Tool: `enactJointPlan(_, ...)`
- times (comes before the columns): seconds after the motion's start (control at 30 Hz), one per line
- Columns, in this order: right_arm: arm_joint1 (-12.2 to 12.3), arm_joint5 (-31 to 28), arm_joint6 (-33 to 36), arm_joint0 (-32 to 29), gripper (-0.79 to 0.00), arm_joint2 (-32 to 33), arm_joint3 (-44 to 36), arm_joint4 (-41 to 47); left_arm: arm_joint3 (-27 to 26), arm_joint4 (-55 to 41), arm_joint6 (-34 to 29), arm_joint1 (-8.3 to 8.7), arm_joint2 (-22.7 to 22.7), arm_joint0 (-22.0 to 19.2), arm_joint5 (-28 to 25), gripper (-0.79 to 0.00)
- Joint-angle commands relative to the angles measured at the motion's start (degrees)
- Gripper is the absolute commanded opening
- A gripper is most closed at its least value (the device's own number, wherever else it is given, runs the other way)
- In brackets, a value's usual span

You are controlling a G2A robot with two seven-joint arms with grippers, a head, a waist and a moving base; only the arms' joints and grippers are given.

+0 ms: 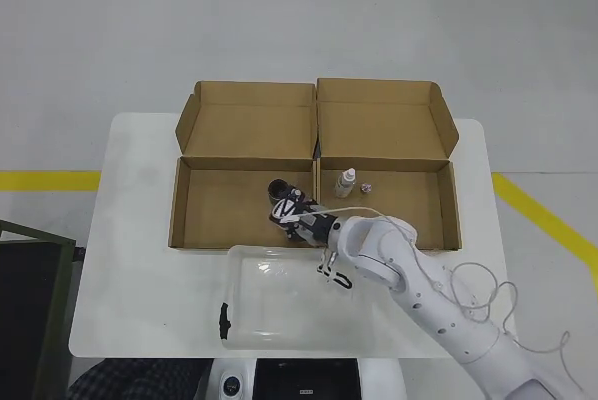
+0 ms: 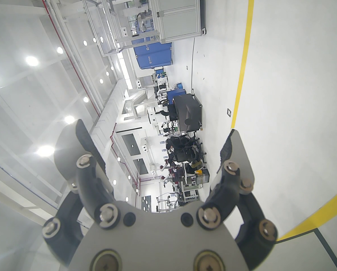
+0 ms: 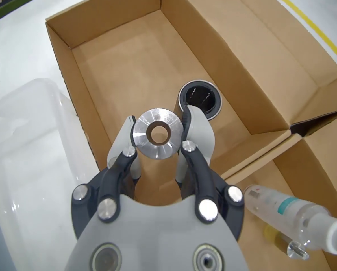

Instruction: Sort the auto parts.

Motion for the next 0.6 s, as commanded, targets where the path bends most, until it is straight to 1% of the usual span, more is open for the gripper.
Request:
enactJointPlan(0.0, -0.1, 0.0, 0.7, -0.1, -0.785, 0.0, 0.1, 0.1, 0.0, 0.0, 0.0, 0.00, 0.0, 0.0, 0.0, 0.000)
enactJointPlan(0.3, -0.8, 0.9, 3.1, 0.9, -0.785, -0.5, 2.1, 0.5, 0.0, 0.0, 0.0, 0.00, 0.0, 0.0, 0.0, 0.000)
enactJointPlan(0.57, -1.6, 1.4, 4.1, 1.9, -0.683, -1.5, 4.0, 0.1, 0.0, 0.0, 0.0, 0.00, 0.0, 0.0, 0.0, 0.000)
